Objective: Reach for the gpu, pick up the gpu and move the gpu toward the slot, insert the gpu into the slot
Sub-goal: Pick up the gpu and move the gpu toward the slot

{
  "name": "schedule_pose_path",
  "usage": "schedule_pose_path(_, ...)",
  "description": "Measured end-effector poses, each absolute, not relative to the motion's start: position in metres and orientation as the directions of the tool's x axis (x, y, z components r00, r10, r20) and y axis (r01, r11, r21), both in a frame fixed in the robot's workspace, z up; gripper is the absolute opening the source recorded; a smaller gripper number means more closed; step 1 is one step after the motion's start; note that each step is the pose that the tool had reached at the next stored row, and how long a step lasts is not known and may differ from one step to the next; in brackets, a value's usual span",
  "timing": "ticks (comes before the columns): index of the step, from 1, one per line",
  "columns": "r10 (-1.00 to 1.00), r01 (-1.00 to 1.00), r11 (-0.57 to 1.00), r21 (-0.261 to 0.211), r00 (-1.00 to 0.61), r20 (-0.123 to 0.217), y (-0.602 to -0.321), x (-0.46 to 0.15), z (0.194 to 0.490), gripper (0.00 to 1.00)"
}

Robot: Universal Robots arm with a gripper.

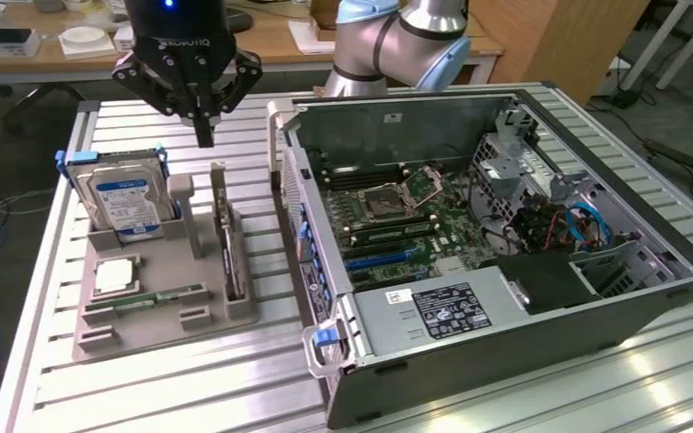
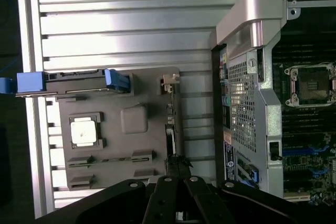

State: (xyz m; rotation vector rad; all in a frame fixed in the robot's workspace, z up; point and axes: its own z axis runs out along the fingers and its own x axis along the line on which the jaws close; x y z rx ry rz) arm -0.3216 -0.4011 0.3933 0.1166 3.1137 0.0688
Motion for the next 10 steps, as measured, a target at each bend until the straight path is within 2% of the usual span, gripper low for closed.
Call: schedule_pose_path(10,0.075,0.074,0.996,0.045,-0.997,-0.023,-0.4011,-0.3216,0.3933,0.11)
